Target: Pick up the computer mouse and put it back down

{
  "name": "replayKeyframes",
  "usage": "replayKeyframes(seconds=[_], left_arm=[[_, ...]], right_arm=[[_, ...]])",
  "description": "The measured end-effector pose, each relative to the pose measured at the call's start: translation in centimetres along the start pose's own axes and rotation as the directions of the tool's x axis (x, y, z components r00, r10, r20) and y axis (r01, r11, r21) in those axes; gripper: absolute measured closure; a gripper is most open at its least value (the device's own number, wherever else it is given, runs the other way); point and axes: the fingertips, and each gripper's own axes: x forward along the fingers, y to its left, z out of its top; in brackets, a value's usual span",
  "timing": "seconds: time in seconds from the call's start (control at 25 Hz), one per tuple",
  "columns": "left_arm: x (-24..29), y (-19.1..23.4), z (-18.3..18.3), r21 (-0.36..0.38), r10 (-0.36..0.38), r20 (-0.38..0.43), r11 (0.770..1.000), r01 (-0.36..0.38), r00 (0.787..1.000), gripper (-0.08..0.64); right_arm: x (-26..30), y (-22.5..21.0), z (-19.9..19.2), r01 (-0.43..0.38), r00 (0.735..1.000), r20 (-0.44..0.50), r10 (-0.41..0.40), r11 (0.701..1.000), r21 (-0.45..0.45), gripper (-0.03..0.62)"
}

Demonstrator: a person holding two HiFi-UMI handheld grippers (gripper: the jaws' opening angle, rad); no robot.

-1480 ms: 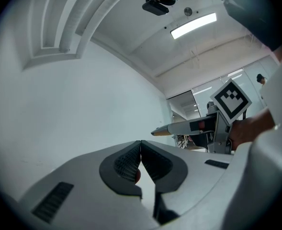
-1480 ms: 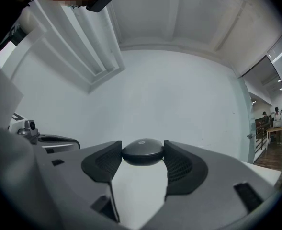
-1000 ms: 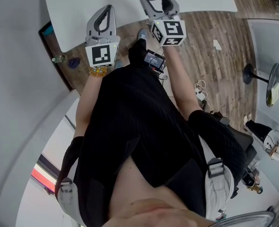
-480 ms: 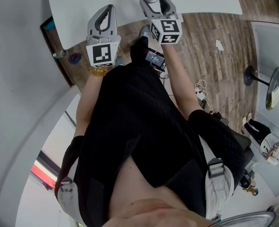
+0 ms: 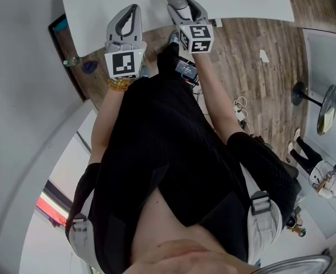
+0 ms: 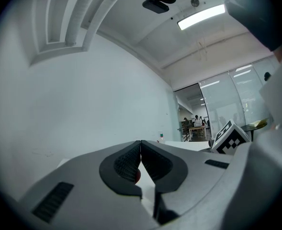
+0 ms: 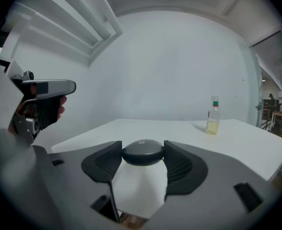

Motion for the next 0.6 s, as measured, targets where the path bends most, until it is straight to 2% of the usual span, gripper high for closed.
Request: replayKeyframes(seconds=[0.6], left_arm=[[-0.5,0.2,-0.3,-0.005,0.02,-0.014,1.0,-0.02,1.0,0.546]], right_arm=[[0.9,0.1,-4.6,-0.021,0.993,-0.112,0.022,1.0,0.008,0.311]])
